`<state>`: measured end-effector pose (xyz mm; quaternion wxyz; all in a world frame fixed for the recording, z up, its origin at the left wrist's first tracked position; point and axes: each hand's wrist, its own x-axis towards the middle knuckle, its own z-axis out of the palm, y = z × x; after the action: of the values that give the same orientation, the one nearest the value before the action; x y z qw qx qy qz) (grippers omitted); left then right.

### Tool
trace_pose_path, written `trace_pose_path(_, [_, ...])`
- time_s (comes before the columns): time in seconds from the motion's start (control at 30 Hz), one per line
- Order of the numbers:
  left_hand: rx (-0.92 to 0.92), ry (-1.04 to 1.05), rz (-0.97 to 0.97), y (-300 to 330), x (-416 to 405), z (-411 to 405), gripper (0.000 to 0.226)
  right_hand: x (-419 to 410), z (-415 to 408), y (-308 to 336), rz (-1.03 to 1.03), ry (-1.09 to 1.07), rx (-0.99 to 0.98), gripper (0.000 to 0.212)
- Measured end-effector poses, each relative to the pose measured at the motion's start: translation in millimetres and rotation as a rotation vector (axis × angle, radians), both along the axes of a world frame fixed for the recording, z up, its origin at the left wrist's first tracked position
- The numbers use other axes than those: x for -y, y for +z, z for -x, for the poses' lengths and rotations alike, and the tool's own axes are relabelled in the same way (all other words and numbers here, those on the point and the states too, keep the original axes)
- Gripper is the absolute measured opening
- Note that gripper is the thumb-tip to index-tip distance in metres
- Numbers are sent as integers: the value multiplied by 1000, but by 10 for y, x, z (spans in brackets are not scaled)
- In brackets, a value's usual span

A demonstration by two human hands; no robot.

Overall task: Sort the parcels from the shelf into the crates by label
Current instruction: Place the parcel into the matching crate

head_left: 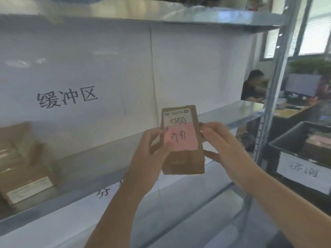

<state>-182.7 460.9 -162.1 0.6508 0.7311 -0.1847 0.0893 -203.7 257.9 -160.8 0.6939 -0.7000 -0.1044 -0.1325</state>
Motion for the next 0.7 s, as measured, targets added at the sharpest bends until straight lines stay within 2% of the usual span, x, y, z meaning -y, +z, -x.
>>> trace_pose_path(0.03, [36, -18, -53, -34, 158, -35, 27, 112, 15, -38, 4, -14, 23, 22])
trace_pose_path(0.13, [125, -101, -76, -111, 628, -119, 55, 525, 12, -169, 72, -64, 121, 55])
trace_pose_path(0.23, [176, -168, -112, -152, 1131, -150, 69, 1022, 47, -256, 43, -59, 114, 67])
trace_pose_path(0.47, [167, -197, -152, -315, 2414, -182, 74, 2262, 191, -497, 3, -175, 65, 75])
trace_pose_path(0.7, [100, -368, -87, -621, 3708, -225, 73, 3406, 395, -748, -54, -339, -42, 76])
